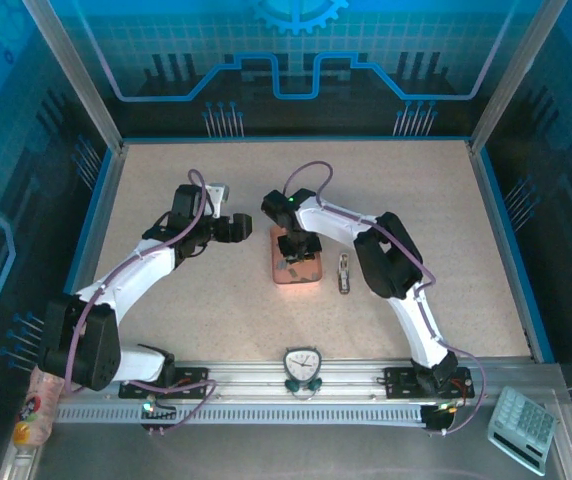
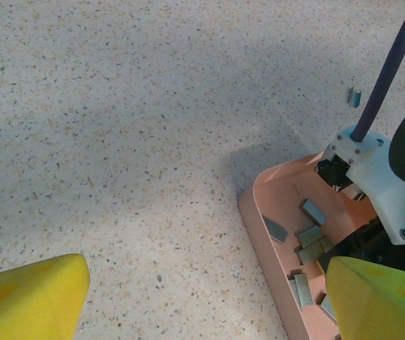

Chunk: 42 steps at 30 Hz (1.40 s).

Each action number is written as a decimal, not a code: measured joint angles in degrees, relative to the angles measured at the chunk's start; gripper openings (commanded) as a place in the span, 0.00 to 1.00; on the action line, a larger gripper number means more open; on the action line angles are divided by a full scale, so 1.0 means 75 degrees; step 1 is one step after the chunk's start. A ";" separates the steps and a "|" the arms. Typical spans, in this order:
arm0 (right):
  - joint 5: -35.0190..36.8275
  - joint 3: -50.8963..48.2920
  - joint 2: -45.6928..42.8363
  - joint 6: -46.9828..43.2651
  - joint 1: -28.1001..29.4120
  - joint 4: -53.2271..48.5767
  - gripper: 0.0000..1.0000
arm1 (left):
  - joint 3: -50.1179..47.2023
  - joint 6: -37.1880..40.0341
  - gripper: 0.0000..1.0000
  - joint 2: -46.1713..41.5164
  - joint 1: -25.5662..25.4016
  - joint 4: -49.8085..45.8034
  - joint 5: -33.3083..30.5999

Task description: Load the staples into the stapler

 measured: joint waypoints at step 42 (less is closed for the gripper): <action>-0.0417 -0.7702 -0.5546 0.2600 0.0868 0.1174 0.19 | -0.0111 -0.0017 0.86 0.0000 0.0000 0.0551 0.0758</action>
